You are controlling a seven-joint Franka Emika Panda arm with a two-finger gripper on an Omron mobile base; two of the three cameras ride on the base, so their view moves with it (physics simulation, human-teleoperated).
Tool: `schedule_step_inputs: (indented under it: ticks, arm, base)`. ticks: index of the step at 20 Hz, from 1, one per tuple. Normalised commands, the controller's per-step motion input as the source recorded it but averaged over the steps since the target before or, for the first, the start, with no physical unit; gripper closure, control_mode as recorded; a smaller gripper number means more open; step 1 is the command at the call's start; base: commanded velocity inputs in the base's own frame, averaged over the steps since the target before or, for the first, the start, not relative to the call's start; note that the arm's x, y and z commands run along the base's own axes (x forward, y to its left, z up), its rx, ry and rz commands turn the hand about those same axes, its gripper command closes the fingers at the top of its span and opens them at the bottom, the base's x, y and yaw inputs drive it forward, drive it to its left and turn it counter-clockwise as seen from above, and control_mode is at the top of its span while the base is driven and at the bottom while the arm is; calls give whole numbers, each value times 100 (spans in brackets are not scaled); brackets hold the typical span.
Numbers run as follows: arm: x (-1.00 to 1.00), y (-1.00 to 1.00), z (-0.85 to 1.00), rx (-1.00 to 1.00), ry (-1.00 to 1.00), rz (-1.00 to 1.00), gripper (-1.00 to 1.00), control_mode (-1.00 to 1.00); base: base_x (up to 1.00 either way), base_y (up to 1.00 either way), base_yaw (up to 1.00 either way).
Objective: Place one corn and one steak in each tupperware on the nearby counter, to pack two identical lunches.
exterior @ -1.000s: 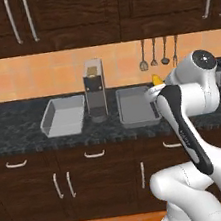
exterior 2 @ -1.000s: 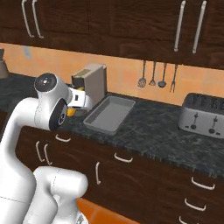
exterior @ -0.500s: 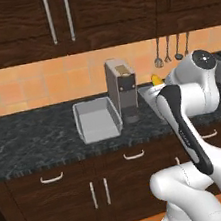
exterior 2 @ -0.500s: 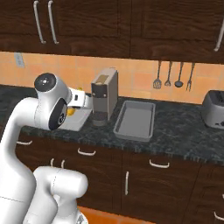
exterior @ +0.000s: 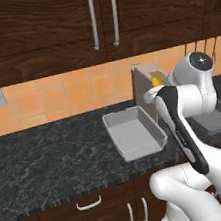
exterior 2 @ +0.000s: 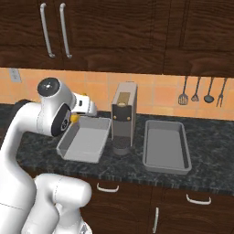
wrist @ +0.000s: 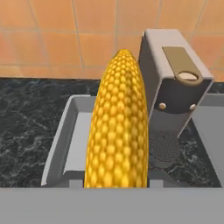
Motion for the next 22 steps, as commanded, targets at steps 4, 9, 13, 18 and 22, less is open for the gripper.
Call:
schedule_step_inputs:
  ticks: [4, 9, 13, 18, 22]
  arm:
    - [30, 33, -100, -5, 32, 0, 100, -100]
    - [71, 15, -91, 0, 16, 0, 100, -100]
    - [60, 13, -67, 0, 2, 0, 100, -100]
    - [58, 30, -92, 0, 4, 0, 100, -100]
    - [69, 3, -80, 0, 4, 0, -100, -100]
  base:
    - [0, 0, 0]
    - [0, 0, 0]
    - [0, 0, 0]
    - [0, 0, 0]
    - [0, 0, 0]
